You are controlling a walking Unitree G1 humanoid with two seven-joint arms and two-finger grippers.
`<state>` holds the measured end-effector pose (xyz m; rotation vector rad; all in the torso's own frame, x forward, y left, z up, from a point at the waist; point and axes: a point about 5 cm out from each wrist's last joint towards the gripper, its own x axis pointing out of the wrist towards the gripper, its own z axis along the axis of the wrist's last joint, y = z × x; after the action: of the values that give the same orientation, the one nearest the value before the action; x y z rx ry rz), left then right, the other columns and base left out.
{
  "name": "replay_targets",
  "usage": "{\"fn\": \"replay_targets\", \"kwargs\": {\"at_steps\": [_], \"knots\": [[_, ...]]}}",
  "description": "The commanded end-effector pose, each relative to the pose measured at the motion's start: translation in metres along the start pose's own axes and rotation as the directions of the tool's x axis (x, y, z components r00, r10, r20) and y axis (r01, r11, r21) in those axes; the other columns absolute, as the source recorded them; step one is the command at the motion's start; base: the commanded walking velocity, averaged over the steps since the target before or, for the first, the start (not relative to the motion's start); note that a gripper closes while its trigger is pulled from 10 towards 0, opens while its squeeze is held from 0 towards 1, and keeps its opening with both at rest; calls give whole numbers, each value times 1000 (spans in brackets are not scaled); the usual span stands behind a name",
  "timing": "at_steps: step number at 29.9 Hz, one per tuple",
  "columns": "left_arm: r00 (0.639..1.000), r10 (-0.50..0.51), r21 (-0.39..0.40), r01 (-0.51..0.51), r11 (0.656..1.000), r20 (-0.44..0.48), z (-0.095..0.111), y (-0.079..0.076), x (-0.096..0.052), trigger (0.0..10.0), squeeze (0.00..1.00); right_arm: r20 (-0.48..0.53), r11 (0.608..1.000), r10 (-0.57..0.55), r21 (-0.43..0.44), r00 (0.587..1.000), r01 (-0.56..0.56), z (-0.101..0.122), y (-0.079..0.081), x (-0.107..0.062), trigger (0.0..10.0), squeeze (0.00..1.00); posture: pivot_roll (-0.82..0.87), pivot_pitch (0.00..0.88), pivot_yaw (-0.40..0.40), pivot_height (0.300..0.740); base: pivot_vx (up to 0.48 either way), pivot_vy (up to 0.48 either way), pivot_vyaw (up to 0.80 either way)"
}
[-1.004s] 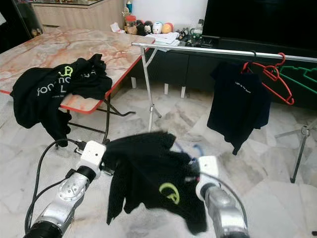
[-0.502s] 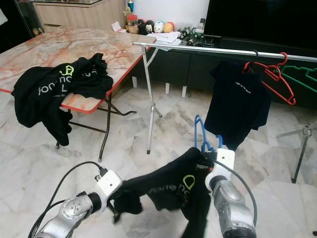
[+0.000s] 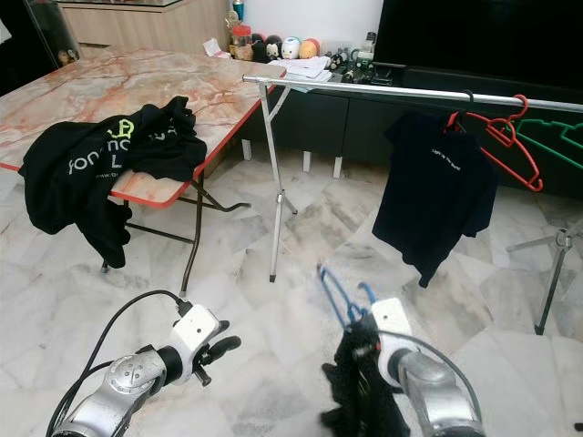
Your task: Hang hanger
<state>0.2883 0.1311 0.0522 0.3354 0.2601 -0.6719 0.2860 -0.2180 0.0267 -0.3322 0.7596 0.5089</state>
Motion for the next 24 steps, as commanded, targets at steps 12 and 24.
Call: {"fn": "replay_targets", "kwargs": {"at_steps": [12, 24], "knots": [[965, -260, 79, 257, 963, 25, 17, -12, -4, 10000, 0, -79, 810, 411, -425, 908, -404, 24, 4, -23, 10000, 0, 35, 81, 15, 740, 0, 0, 0], [885, -466, 183, 457, 870, 8, 40, -18, -1, 10000, 1000, -118, 642, 540, -582, 833, -498, 55, 17, -26, 10000, 0, 32, 76, 9, 740, 0, 0, 0]]}}
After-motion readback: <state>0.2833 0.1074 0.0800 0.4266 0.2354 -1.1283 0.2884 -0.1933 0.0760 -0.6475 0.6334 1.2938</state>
